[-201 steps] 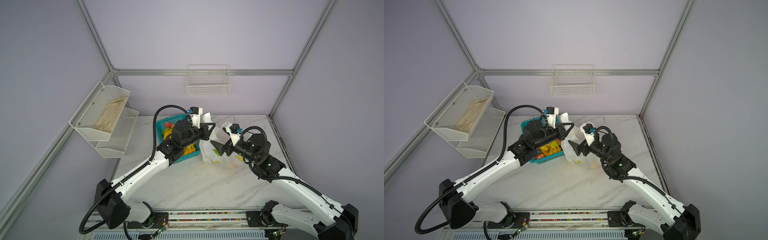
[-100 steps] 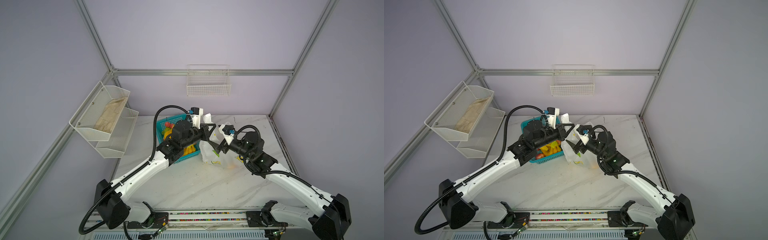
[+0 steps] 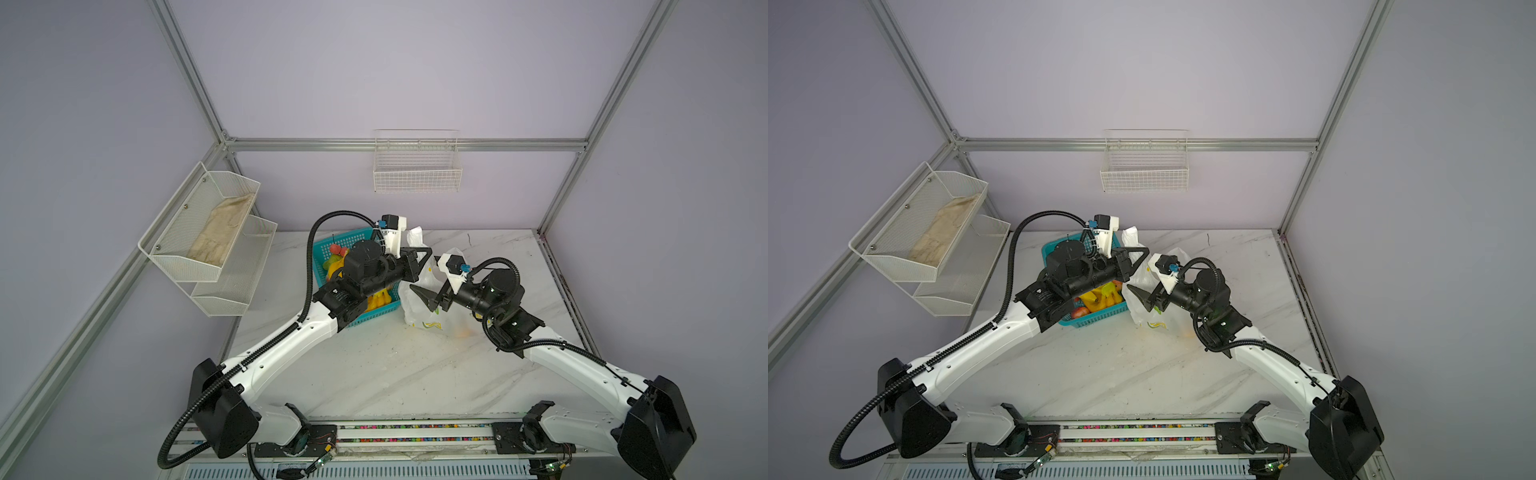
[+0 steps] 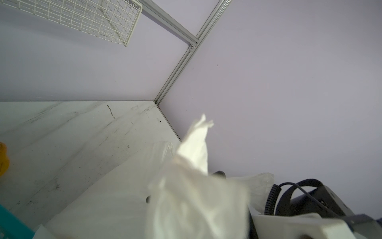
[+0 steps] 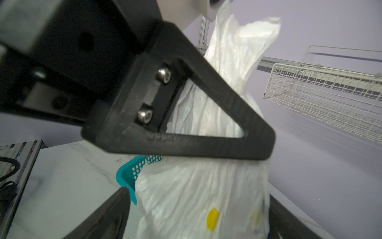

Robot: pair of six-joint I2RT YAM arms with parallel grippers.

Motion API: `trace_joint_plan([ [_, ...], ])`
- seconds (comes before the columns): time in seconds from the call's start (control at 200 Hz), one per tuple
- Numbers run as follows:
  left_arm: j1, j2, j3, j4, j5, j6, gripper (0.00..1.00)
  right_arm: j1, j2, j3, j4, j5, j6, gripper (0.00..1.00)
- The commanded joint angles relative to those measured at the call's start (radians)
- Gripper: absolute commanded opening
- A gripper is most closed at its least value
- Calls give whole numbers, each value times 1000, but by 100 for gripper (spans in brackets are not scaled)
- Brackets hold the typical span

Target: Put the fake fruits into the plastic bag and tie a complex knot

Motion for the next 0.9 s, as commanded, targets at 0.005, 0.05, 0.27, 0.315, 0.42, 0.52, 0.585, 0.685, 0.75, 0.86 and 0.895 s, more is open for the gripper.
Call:
trace_joint_plan([
  [0.005,5,-28,40,55,3,-23,0,-2,30,-29,158,39,106,88],
  [0.05,4,-26,40,56,4,-25,0,-2,41,-38,187,62,129,86],
  [0.27,4,-25,34,69,1,-33,0,0,80,-77,298,114,185,74],
  [0.315,4,-24,33,70,0,-31,0,0,84,-83,307,107,187,68],
  [0.42,4,-24,26,69,-11,-18,5,0,77,-102,313,91,179,52],
  [0.52,5,-30,17,69,-22,12,11,0,60,-128,319,75,159,34],
  [0.585,8,-34,13,74,-20,46,17,0,46,-145,313,64,142,26],
  [0.685,21,-41,13,79,2,99,26,-1,27,-169,305,43,119,17],
  [0.75,36,-39,16,79,29,119,31,-2,14,-178,295,26,106,13],
  [0.86,57,-26,39,60,86,148,42,-2,0,-179,267,4,87,10],
  [0.895,59,-22,51,51,102,164,45,-2,0,-177,258,0,82,10],
])
